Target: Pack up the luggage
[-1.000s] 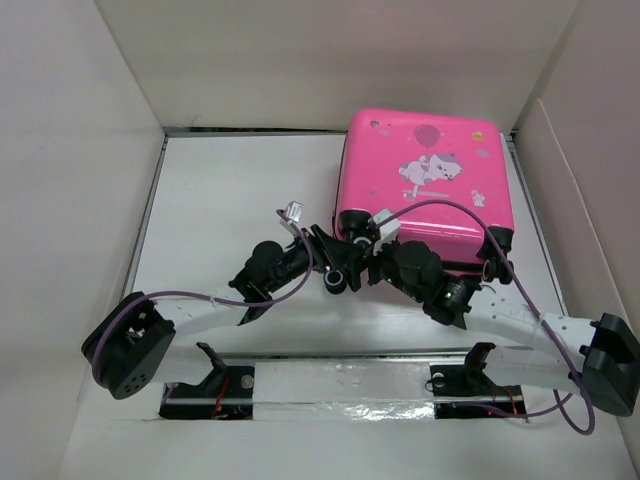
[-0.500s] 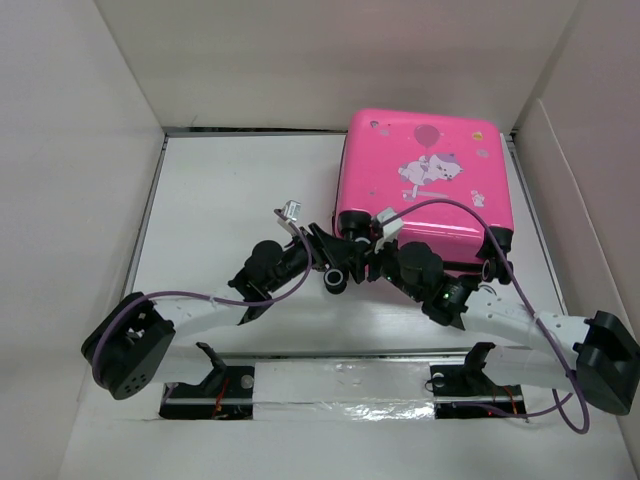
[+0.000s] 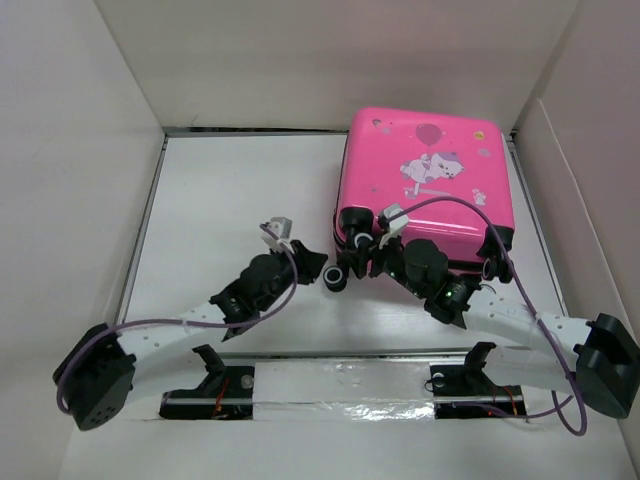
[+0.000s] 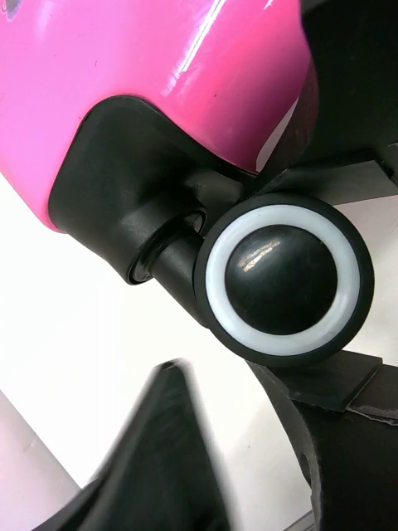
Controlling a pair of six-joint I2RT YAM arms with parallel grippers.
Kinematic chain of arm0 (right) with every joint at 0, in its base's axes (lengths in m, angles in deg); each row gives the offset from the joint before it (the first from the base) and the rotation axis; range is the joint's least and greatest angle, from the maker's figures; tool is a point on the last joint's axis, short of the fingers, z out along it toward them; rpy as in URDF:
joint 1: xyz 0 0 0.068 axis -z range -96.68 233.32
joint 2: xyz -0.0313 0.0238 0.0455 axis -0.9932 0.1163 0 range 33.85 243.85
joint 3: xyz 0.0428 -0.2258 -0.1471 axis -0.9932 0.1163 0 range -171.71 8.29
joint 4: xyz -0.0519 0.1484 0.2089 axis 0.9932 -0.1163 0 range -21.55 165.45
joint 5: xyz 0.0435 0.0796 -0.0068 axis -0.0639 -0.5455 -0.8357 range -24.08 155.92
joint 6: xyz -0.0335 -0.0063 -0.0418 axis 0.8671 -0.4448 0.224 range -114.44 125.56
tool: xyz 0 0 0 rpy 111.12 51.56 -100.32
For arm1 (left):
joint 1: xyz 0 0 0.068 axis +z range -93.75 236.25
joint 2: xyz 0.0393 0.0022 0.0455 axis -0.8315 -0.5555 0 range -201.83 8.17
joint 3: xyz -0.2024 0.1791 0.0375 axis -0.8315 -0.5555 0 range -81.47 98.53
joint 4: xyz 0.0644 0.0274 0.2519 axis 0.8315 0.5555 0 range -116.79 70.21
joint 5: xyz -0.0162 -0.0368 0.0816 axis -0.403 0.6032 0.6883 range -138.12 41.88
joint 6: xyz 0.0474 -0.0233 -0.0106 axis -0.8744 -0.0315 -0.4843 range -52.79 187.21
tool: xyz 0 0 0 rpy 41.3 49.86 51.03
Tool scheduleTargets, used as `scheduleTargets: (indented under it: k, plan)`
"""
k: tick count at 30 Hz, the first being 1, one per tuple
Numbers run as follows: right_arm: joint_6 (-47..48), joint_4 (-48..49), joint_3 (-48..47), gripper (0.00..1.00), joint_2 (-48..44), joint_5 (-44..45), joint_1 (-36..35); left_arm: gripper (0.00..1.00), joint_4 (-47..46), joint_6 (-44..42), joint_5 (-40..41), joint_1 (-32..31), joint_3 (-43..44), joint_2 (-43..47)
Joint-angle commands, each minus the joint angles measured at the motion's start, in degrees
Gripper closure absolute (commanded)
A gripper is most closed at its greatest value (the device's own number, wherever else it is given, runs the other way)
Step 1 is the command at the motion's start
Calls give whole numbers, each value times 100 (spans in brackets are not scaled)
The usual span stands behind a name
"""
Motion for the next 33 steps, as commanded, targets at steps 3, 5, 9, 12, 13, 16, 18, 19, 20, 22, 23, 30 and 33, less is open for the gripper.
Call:
scheduleTargets:
  k: [3,5,9,12,13,16,18,19,20,22,23,30,33]
  plan:
    - [33,1038,-291,96,-199,203,324,88,-674,-715,1069,-1046,-104,-1040]
    - [24,1029,-291,96,-190,89,385,82,-1009,-934,1316,-1241,11,-1462]
    - [24,950,-335,96,-199,-79,385,71,-1853,-1137,1501,-1294,266,-2034]
    - [51,915,-353,96,-217,-140,438,71,-2188,-1321,1396,-1294,441,-2377]
    - [59,871,-370,96,-208,-166,438,71,-2276,-1331,1353,-1294,460,-2491]
    - [68,897,-371,96,-173,-228,438,70,-2680,-1339,1317,-1294,425,-2571]
    - [60,914,-379,96,-138,-307,491,71,-2856,-1357,1282,-1294,451,-2659]
    - [59,923,-388,96,-120,-333,491,71,-2883,-1383,1291,-1294,512,-2694]
    - [59,932,-388,96,-103,-386,491,70,-2892,-1383,1317,-1294,547,-2764]
    - [59,958,-397,96,-94,-422,491,71,-2971,-1436,1369,-1294,635,-2834]
    - [59,967,-397,96,-94,-474,491,71,-3006,-1436,1466,-1294,662,-2913]
    - [59,1117,-362,96,-111,-869,491,71,-3253,-1542,1905,-1294,881,-3177]
    - [68,1099,-362,96,-111,-958,439,71,-3427,-1542,2108,-1294,882,-3160]
